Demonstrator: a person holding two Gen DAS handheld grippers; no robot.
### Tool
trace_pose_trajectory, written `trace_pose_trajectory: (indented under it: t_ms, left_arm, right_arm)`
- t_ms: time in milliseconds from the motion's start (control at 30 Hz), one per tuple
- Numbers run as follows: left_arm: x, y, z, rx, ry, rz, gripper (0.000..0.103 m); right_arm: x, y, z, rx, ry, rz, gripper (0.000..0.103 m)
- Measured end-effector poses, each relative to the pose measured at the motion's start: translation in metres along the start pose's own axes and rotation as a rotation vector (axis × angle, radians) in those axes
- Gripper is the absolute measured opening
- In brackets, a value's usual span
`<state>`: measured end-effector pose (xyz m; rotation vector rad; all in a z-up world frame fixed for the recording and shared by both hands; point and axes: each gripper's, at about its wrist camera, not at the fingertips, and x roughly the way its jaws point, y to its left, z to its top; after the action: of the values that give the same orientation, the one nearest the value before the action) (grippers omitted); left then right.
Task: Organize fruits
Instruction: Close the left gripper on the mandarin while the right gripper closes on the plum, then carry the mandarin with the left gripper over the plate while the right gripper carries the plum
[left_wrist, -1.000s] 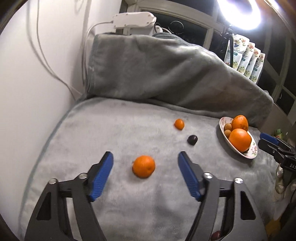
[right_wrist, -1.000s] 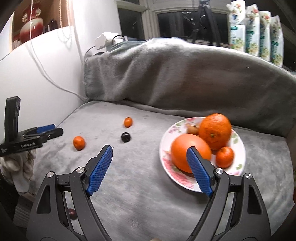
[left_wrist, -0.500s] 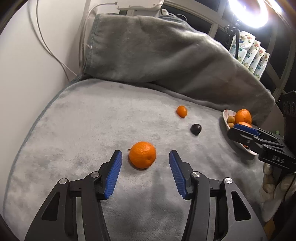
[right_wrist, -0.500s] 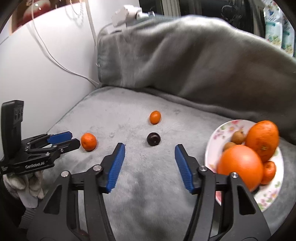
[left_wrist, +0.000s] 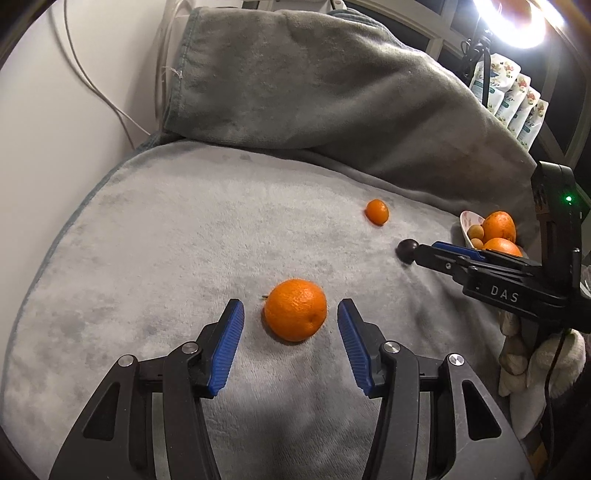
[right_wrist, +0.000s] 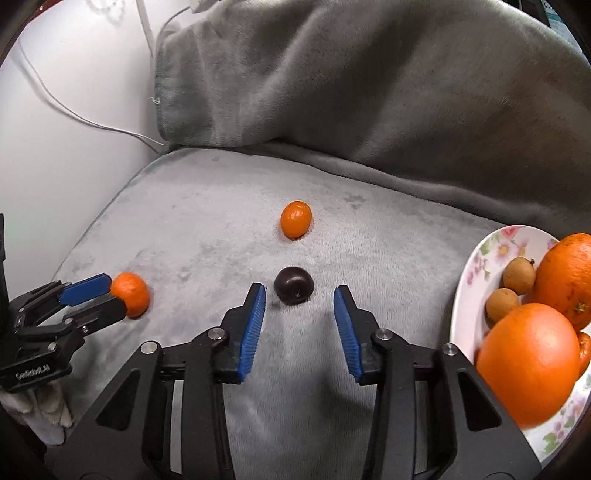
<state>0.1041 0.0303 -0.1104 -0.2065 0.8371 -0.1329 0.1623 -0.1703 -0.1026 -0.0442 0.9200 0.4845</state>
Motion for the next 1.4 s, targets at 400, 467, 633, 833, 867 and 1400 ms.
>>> trace_pose_trajectory:
  t_ms: [400,467,633,833,867,1400]
  left_arm:
    - [0.014,0.001,0.001,-0.006,0.037,0.002,0.046]
    - [0.015,0.002,0.001,-0.006,0.039,-0.002,0.044]
    - [0.015,-0.002,0.001,0.008,0.039,-0.008,0.036]
    - [0.012,0.001,0.003,-0.011,0.035,-0.019,0.035]
    - [0.012,0.001,0.003,-0.015,0.034,-0.019,0.035]
    - [-0.014,-0.024,0.01,-0.001,-0.015,-0.078,0.035]
  right_arm:
    - [0.023,0.006,0.006,-0.024,0.034,-0.013,0.031]
    - [0.024,0.007,0.006,-0.025,0.033,-0.014,0.028]
    - [0.026,0.007,0.005,-0.027,0.032,-0.01,0.026]
    - [0.025,0.006,0.005,-0.015,0.019,-0.004,0.025]
    - [0.022,0.005,0.005,-0.01,0.016,0.001,0.025]
    - [-0.068,-0.016,-0.016,0.023,-0.12,0.009,0.025]
